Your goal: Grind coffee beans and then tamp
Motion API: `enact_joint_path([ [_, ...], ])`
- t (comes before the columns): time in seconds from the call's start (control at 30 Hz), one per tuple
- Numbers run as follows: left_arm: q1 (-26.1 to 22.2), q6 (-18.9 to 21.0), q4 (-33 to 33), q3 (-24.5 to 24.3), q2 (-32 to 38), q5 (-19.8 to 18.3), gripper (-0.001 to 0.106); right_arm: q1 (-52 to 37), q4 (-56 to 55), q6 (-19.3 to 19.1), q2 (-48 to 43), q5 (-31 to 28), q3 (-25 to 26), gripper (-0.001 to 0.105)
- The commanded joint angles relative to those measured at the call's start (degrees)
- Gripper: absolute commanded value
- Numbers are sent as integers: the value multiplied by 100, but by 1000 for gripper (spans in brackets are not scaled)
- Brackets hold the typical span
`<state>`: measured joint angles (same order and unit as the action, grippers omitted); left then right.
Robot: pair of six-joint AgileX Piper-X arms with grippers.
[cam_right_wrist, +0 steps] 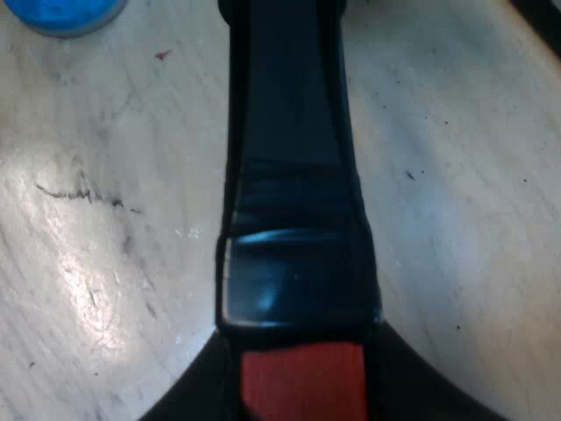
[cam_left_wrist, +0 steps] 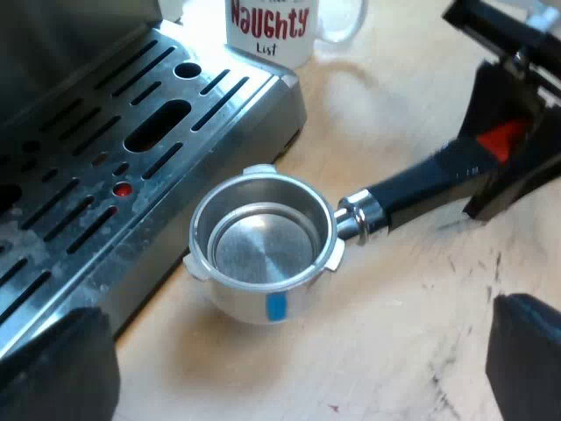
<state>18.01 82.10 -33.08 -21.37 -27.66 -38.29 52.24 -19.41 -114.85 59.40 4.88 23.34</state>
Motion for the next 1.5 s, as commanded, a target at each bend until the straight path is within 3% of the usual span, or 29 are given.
enact_joint_path([
  [0.03, 28, -279, 12, -11, -102, -68, 86, -8, 331, -122, -57, 184, 13, 0],
  [0.17, 28, -343, 12, -11, -289, -132, 86, -8, 500, -89, -57, 184, -133, 0],
  [0.4, 28, -913, -34, -11, -811, -182, 86, -8, 542, -204, 7, 184, -188, 0],
  [0.53, 28, -912, -6, -11, -923, -405, 86, -8, 571, -243, 163, 184, -188, 0],
  [1.03, 28, -912, -6, -11, -921, -396, 86, -8, 979, -193, 1145, 184, -188, 0],
  [1.5, 28, -912, -6, -11, -921, -396, 86, -8, 878, -68, 1408, -36, -188, 0],
])
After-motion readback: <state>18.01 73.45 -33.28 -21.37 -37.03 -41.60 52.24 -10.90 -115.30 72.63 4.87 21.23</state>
